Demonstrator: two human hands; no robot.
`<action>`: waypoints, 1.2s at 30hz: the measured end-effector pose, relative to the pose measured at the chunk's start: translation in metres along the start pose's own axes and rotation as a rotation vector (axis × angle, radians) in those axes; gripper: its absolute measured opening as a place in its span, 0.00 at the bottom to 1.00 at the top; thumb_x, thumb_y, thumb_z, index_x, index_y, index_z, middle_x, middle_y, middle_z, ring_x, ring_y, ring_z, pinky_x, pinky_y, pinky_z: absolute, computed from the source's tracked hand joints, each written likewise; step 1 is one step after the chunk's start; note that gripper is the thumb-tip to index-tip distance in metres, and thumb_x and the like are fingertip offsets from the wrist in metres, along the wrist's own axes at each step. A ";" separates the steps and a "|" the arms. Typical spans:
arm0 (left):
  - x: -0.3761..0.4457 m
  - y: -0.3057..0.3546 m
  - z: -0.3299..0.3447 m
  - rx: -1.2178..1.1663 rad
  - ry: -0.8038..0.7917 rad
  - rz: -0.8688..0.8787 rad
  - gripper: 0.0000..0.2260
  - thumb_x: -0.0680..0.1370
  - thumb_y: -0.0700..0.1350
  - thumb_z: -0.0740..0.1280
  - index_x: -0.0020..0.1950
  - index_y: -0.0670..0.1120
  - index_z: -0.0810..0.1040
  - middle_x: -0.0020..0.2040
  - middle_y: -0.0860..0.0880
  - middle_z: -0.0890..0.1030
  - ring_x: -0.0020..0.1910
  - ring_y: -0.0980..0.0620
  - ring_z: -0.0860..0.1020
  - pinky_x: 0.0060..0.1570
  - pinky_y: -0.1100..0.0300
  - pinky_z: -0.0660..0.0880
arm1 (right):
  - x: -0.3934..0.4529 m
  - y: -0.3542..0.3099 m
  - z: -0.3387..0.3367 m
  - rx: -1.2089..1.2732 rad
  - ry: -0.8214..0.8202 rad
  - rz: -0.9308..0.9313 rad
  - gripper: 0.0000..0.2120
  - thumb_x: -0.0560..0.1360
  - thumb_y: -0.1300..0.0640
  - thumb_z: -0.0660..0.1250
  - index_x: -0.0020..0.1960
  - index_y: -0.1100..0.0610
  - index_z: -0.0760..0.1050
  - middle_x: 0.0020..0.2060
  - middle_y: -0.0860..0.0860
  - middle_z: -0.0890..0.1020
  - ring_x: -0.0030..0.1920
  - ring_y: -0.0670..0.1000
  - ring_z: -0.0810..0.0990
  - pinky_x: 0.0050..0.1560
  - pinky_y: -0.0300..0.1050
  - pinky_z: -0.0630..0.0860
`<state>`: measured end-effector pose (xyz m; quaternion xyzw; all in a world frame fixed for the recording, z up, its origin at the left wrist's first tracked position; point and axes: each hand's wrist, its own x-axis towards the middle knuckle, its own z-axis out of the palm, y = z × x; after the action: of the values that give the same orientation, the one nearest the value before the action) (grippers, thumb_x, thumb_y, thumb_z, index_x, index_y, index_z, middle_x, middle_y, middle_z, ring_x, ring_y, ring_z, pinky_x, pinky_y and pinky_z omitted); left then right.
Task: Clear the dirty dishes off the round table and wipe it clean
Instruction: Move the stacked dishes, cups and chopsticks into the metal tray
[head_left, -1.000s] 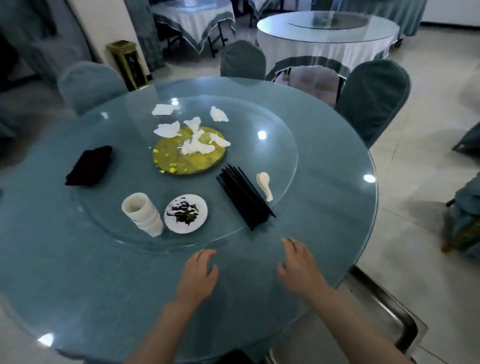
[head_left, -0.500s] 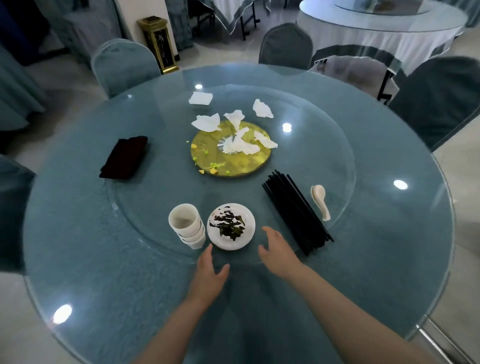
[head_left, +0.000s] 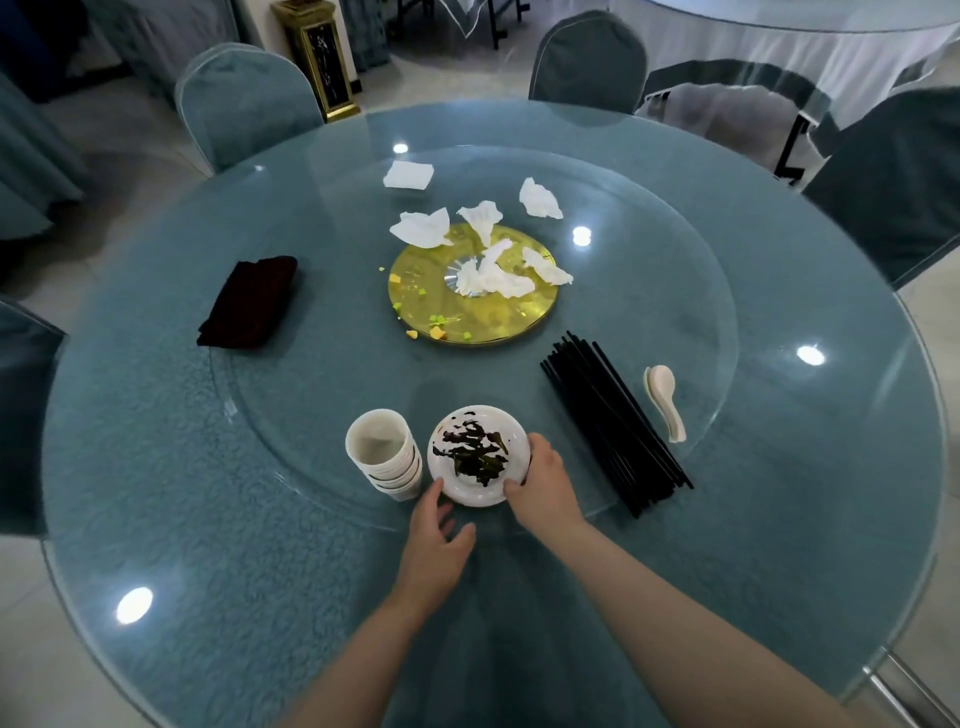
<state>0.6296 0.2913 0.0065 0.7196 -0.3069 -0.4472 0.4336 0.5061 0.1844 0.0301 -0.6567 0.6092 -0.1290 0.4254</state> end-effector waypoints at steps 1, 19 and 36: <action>-0.001 0.001 0.001 -0.034 0.001 0.009 0.28 0.76 0.29 0.64 0.71 0.52 0.64 0.67 0.55 0.71 0.65 0.59 0.73 0.62 0.66 0.71 | -0.001 0.003 0.000 0.018 0.012 0.025 0.25 0.70 0.62 0.67 0.65 0.55 0.66 0.58 0.54 0.72 0.54 0.54 0.76 0.53 0.47 0.76; -0.100 0.005 0.095 0.024 -0.256 0.049 0.19 0.80 0.43 0.65 0.58 0.70 0.71 0.49 0.57 0.81 0.44 0.53 0.81 0.39 0.59 0.80 | -0.163 0.144 -0.079 0.168 0.204 0.098 0.25 0.73 0.60 0.65 0.68 0.47 0.65 0.57 0.44 0.69 0.54 0.43 0.73 0.57 0.45 0.74; -0.238 -0.078 0.262 0.535 -0.834 0.088 0.21 0.76 0.56 0.66 0.68 0.63 0.67 0.60 0.59 0.72 0.57 0.64 0.75 0.59 0.64 0.73 | -0.347 0.363 -0.124 0.263 0.479 0.560 0.18 0.78 0.58 0.64 0.67 0.50 0.70 0.61 0.47 0.75 0.55 0.45 0.75 0.54 0.42 0.71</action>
<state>0.2975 0.4308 -0.0326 0.5518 -0.5881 -0.5840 0.0924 0.0920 0.4880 -0.0338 -0.3561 0.8252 -0.2346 0.3703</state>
